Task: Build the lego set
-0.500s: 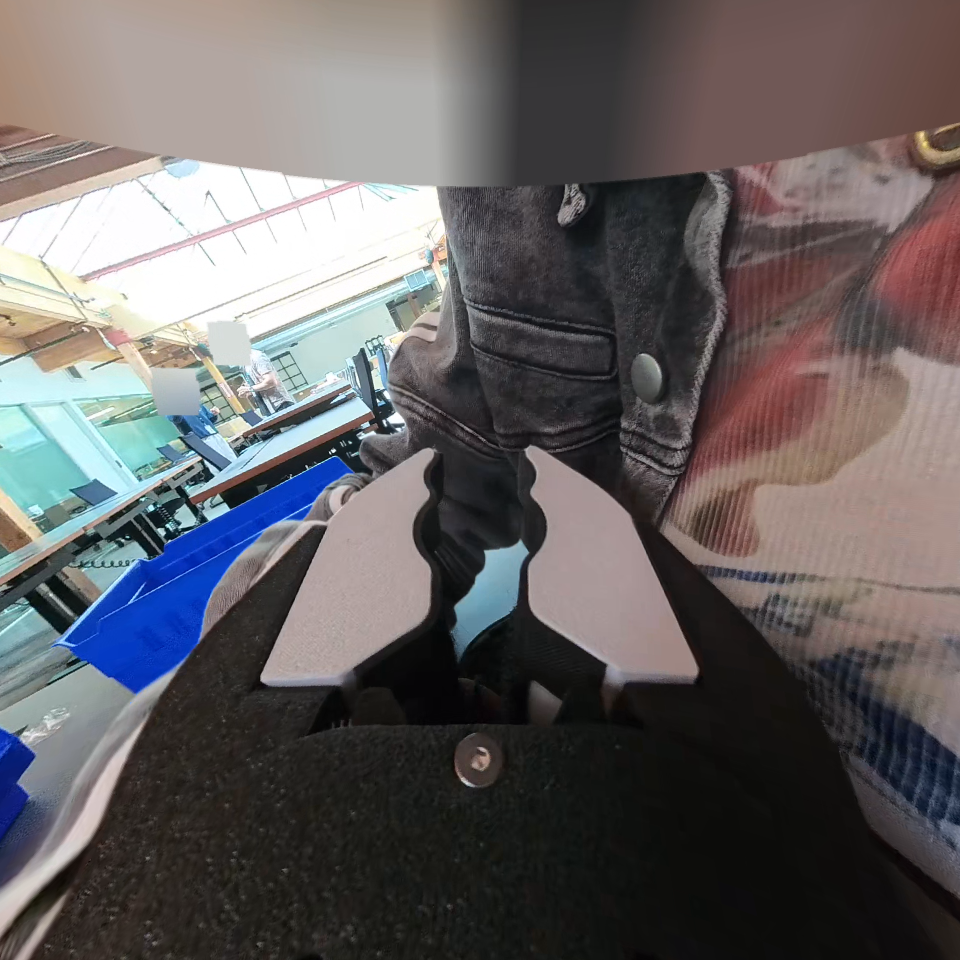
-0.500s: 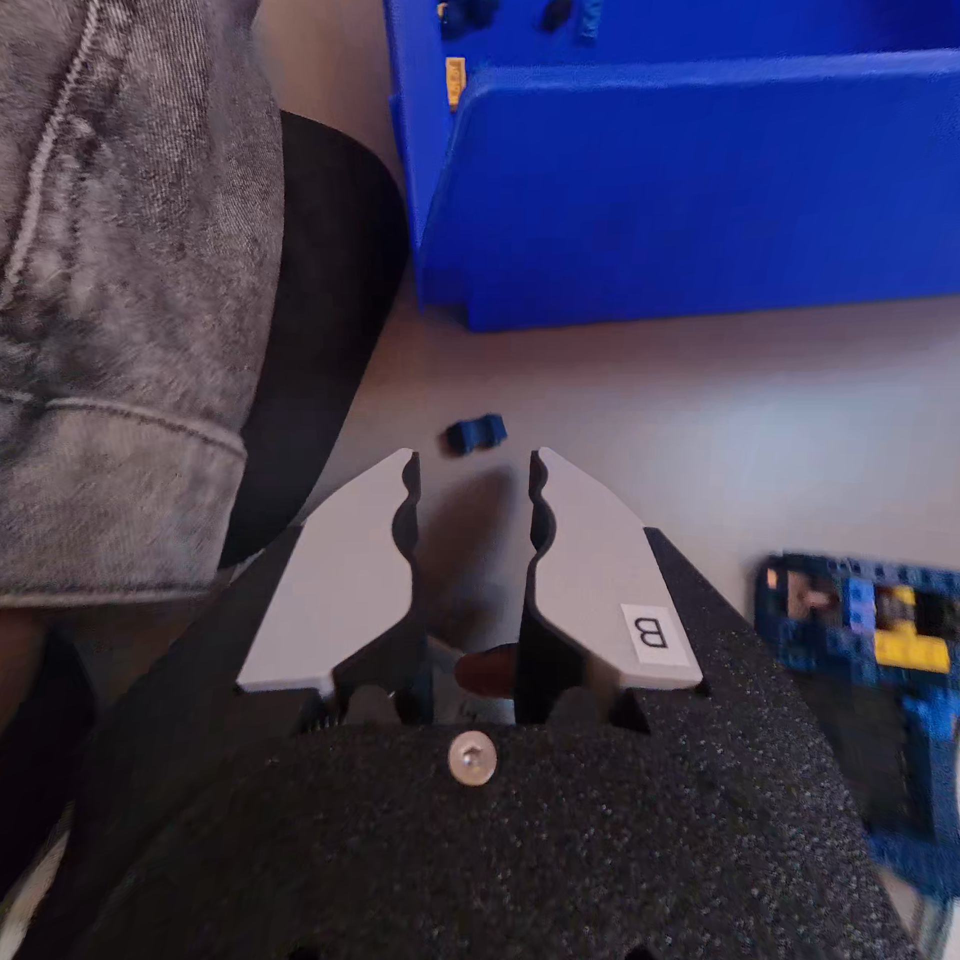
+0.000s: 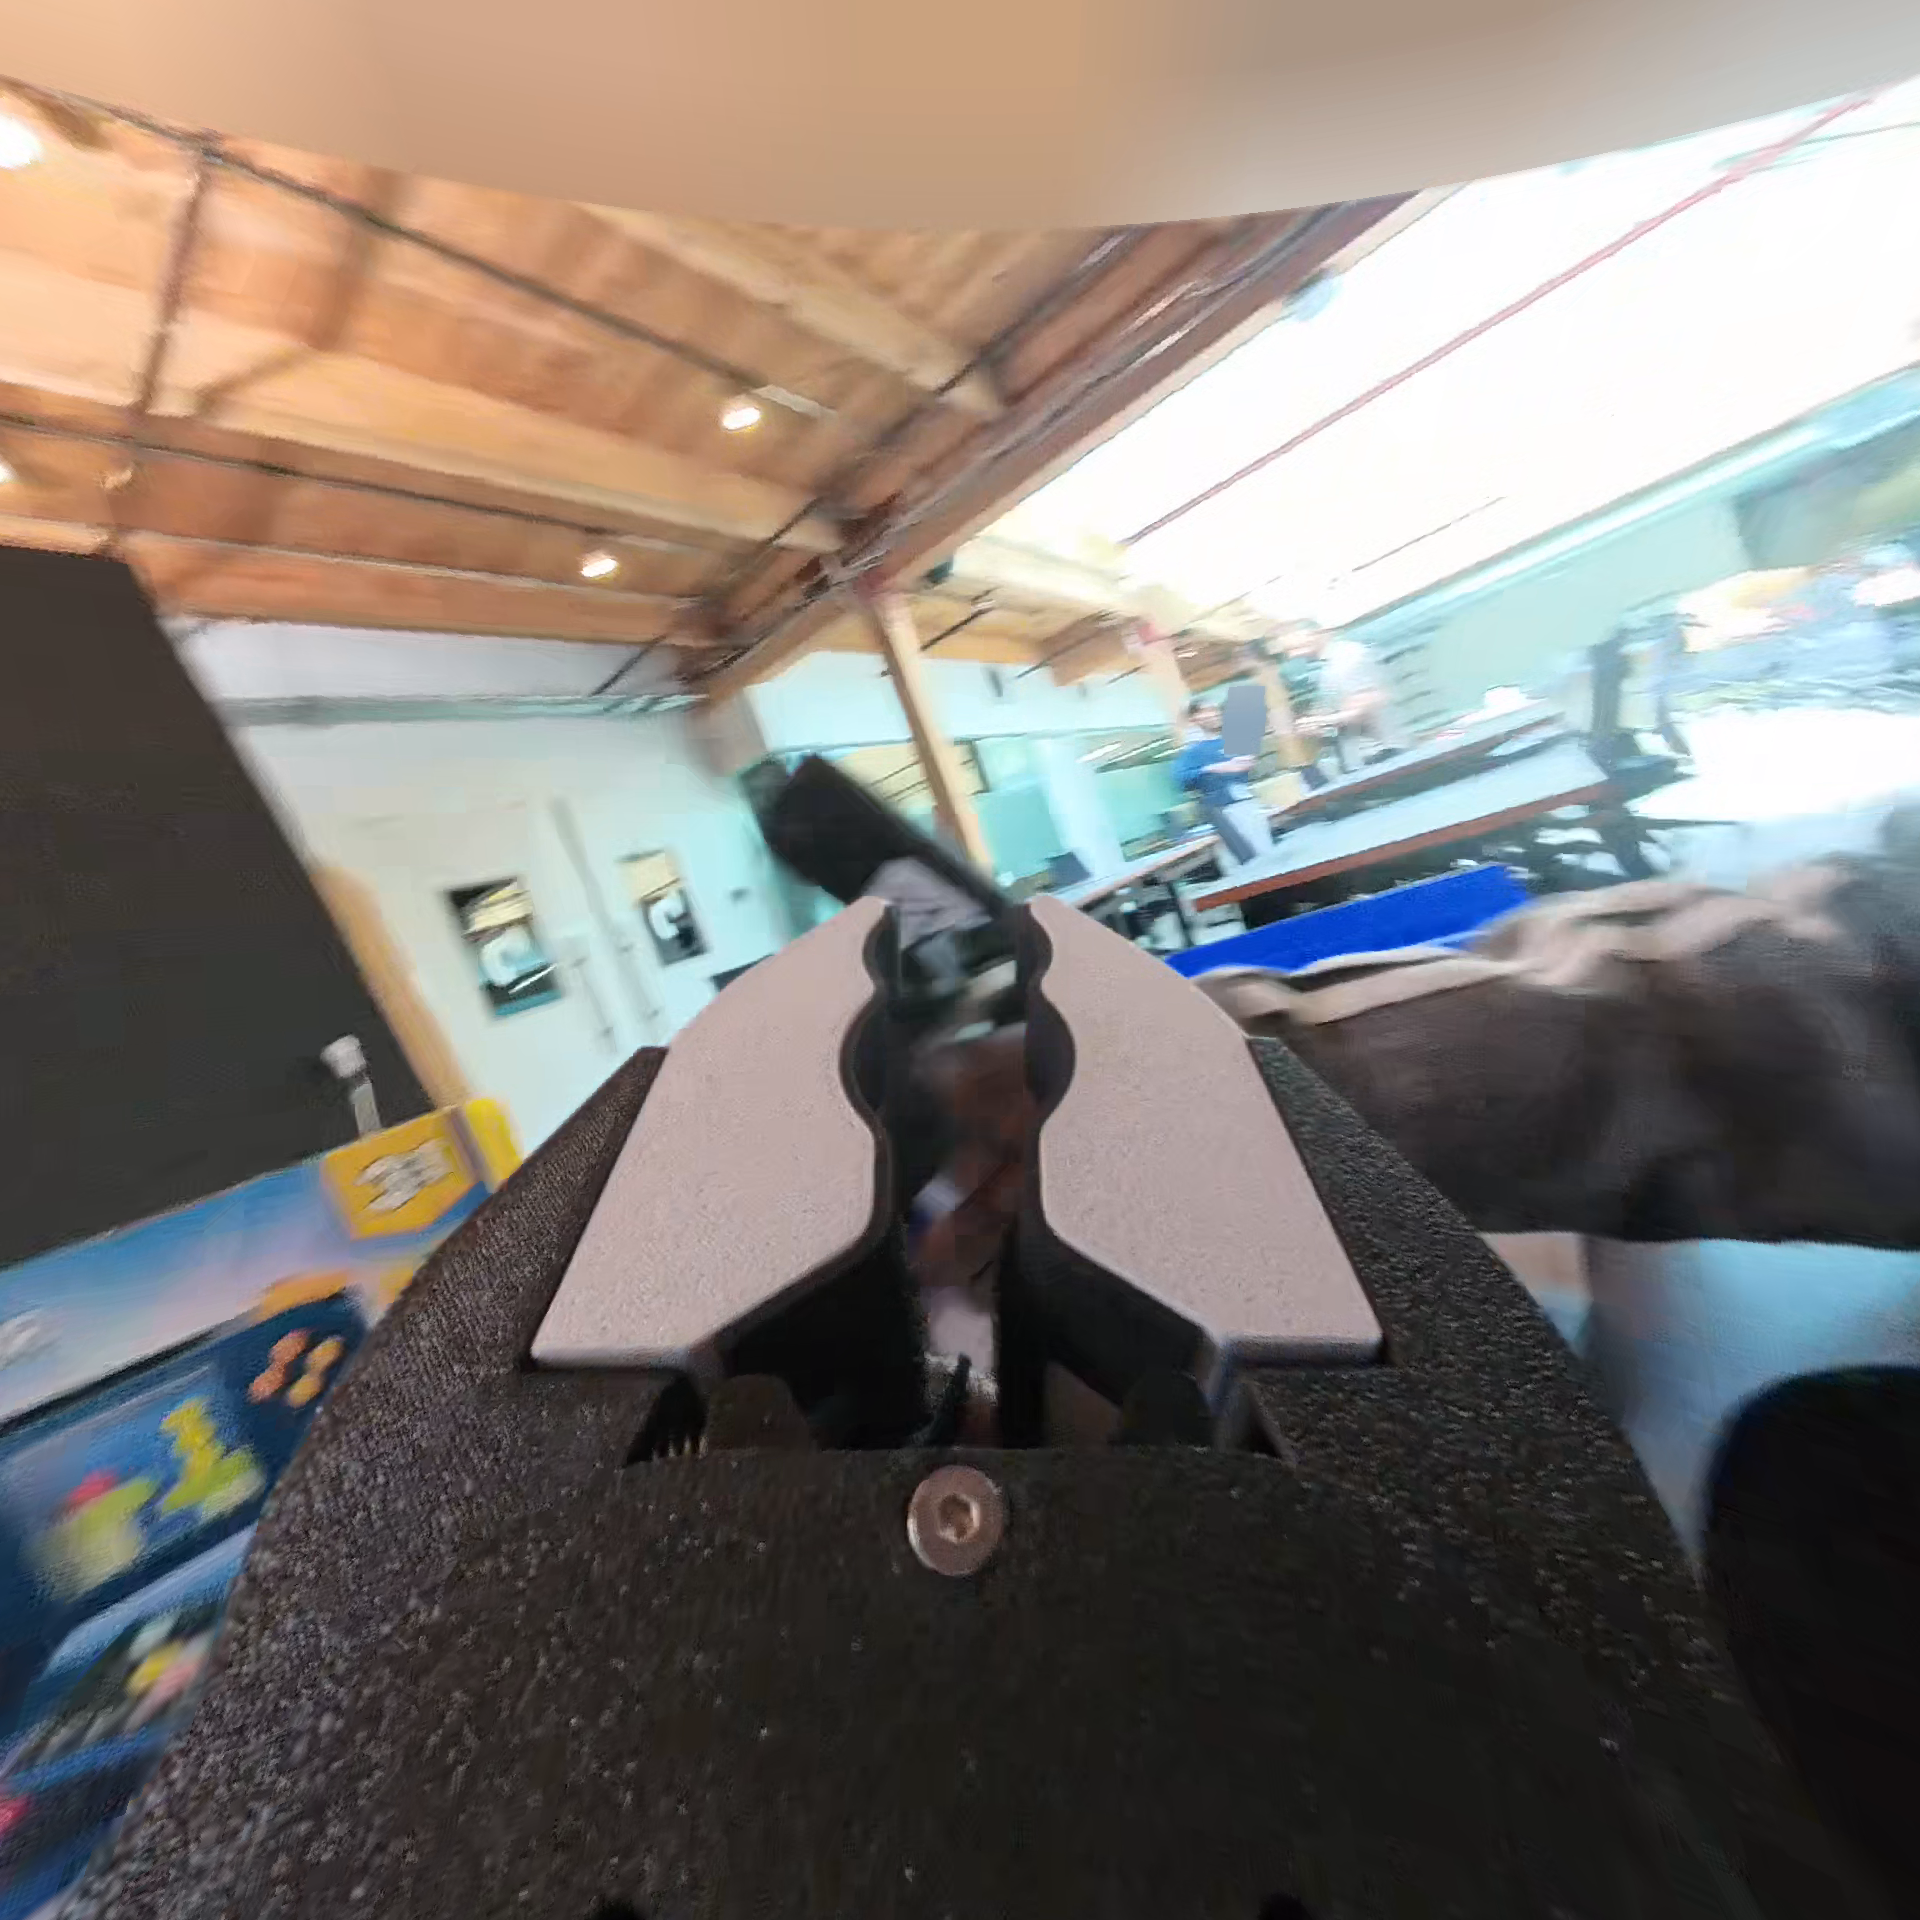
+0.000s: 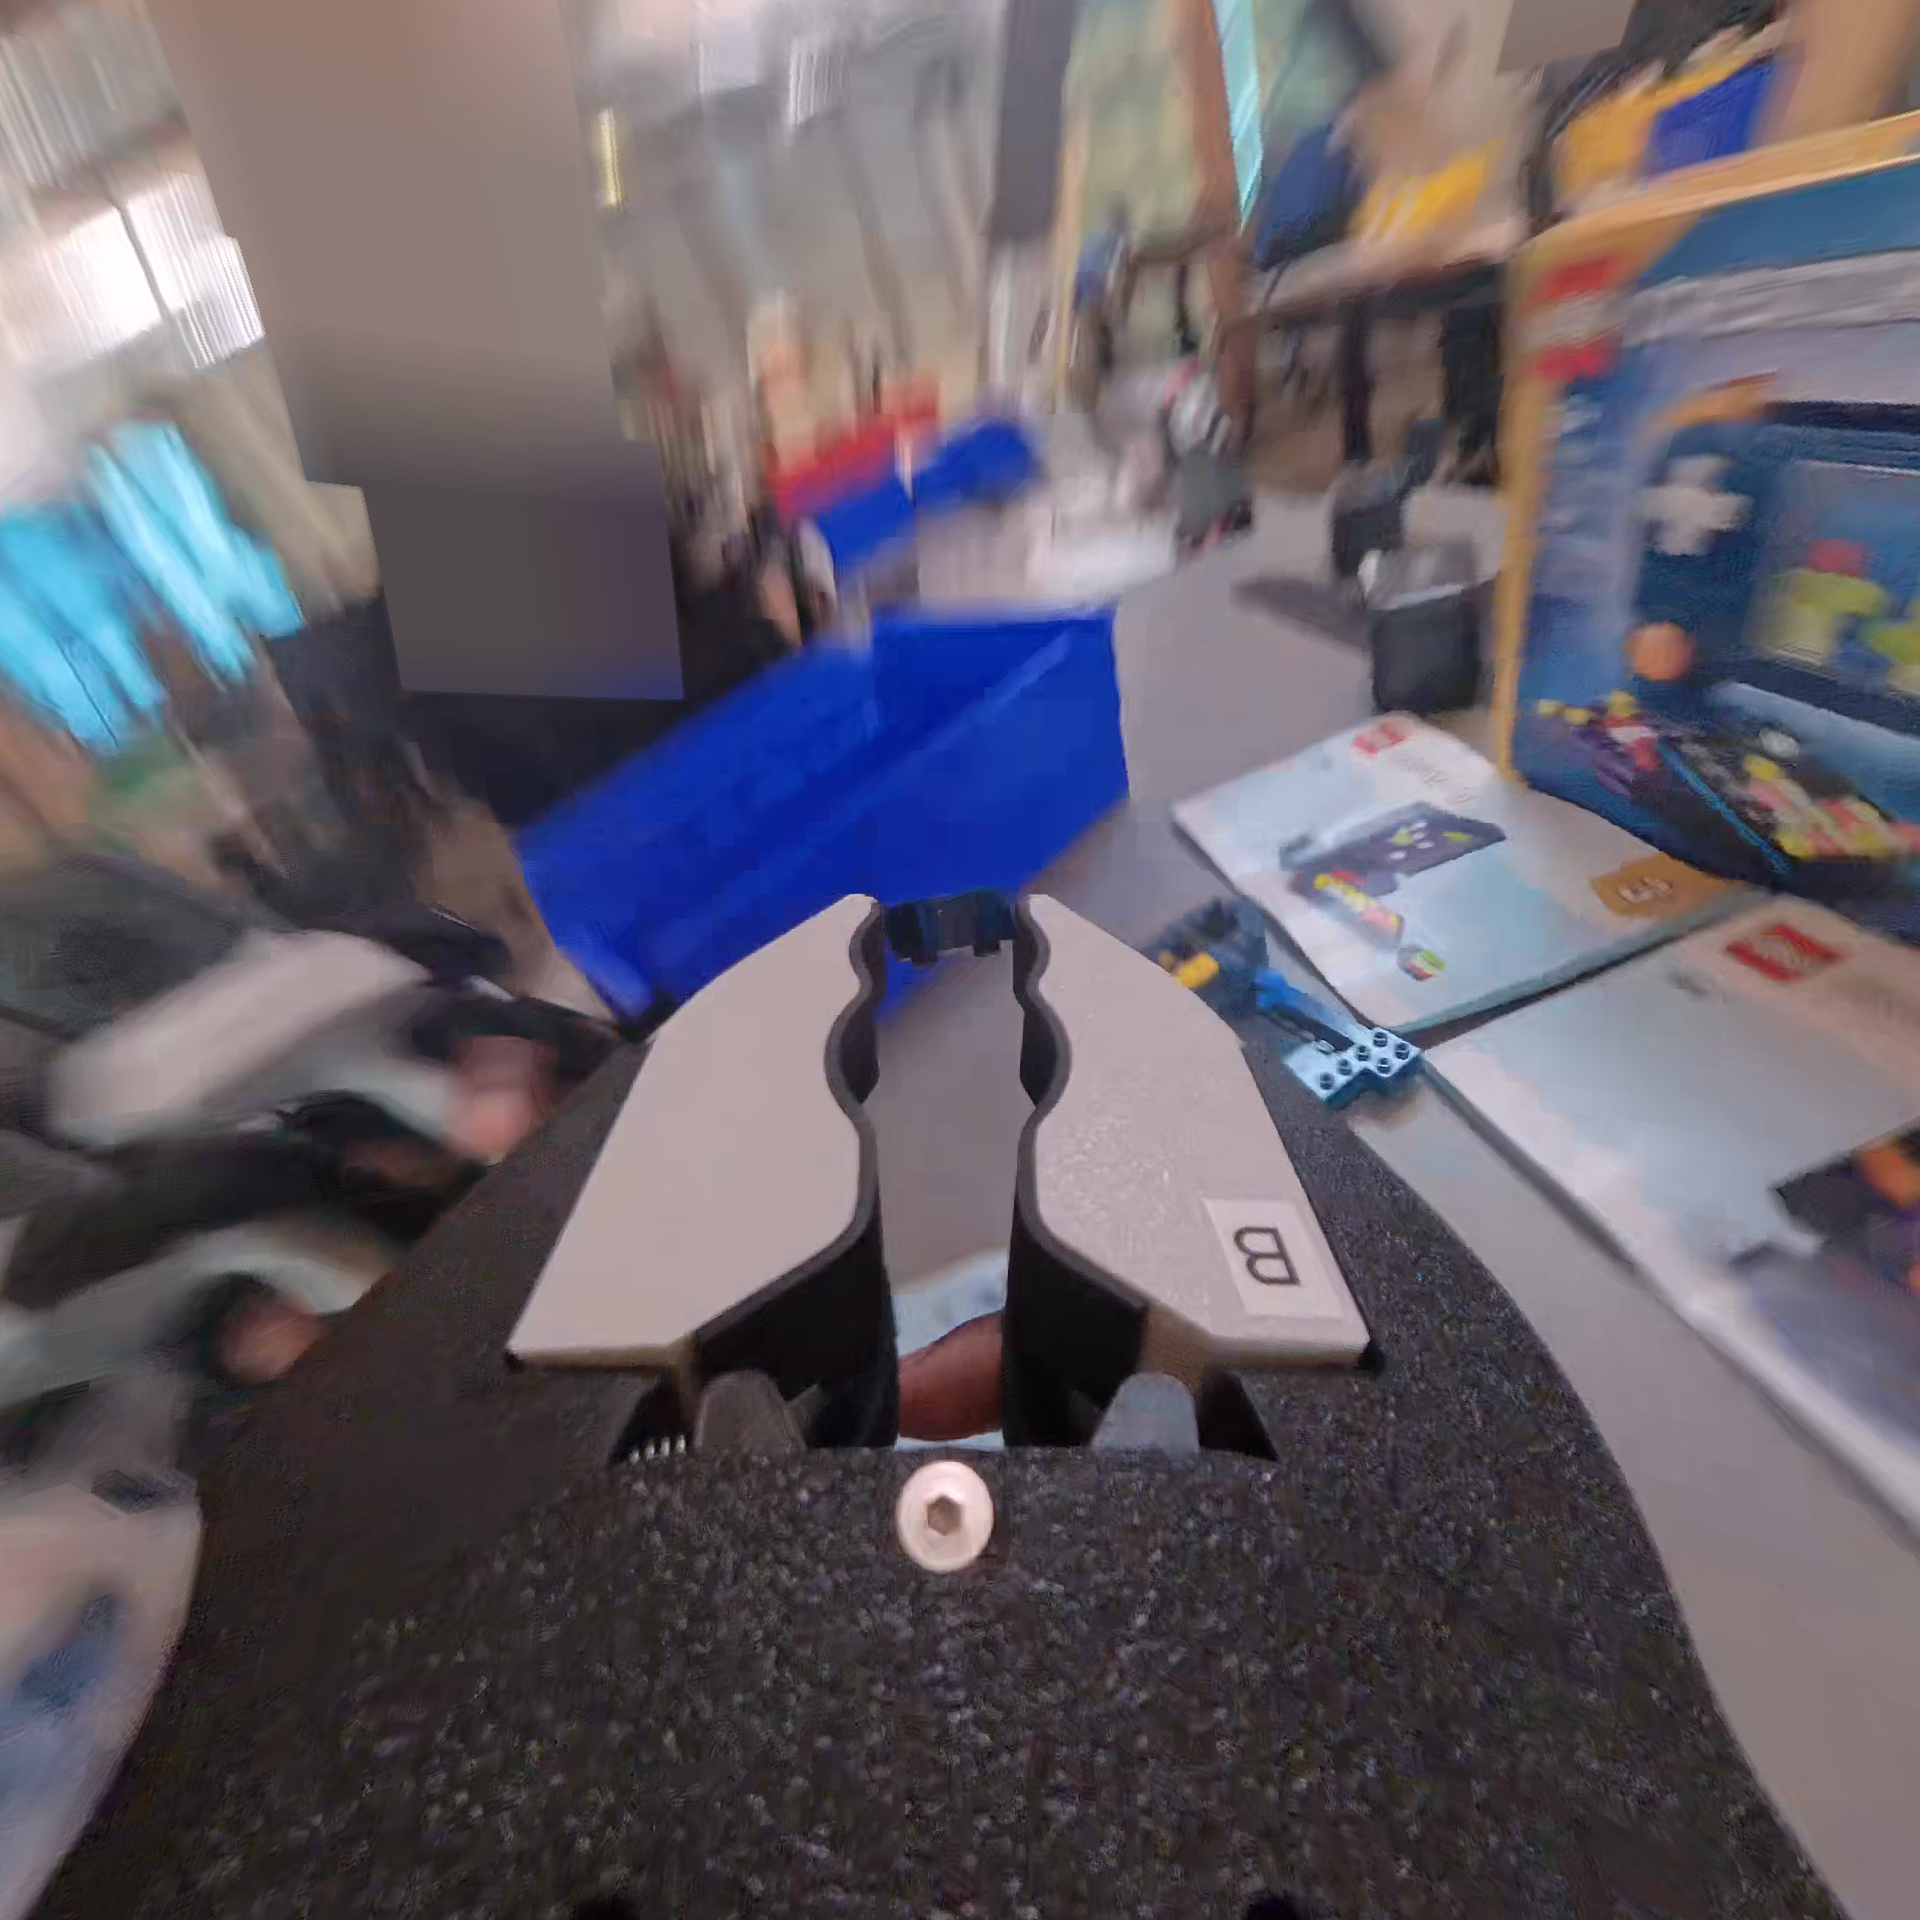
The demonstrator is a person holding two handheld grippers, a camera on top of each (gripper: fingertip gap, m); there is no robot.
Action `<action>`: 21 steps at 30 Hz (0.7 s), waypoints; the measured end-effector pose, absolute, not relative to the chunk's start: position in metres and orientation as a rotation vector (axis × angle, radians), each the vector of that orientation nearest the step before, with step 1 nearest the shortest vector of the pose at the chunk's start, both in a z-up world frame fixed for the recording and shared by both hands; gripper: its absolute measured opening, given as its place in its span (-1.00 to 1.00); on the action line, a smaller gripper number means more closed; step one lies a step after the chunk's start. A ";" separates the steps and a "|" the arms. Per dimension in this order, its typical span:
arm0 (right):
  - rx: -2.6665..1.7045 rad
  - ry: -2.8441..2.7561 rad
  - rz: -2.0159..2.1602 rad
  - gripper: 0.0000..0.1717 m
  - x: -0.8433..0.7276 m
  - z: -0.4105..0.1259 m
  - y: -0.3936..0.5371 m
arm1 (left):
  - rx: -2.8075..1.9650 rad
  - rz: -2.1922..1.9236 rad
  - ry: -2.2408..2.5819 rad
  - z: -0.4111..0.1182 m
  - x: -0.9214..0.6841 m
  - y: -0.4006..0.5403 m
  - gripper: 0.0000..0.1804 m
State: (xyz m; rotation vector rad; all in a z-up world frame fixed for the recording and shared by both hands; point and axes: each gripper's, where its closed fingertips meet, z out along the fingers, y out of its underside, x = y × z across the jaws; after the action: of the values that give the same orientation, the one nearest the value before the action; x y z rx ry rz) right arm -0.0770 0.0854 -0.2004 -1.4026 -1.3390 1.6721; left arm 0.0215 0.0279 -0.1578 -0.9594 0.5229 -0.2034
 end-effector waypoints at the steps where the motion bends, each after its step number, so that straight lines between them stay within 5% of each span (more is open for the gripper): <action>1: -1.439 -1.126 1.837 -0.73 -0.062 -0.187 0.099 | -0.982 -0.198 0.459 -0.157 0.006 0.035 -0.76; 8: -1.502 -0.601 2.601 -0.74 -0.019 -0.185 0.093 | -1.204 -0.147 0.460 -0.192 -0.026 0.078 -0.56; 21: -1.485 -0.974 2.435 -0.71 -0.020 -0.194 0.067 | -1.281 -0.355 0.461 -0.199 -0.009 0.075 -0.87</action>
State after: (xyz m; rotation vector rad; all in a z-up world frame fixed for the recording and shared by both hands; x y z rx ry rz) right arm -0.0200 0.0667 -0.1939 -1.4848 -0.9740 2.4353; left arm -0.0088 0.0751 -0.1988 -1.2811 0.4612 -0.3555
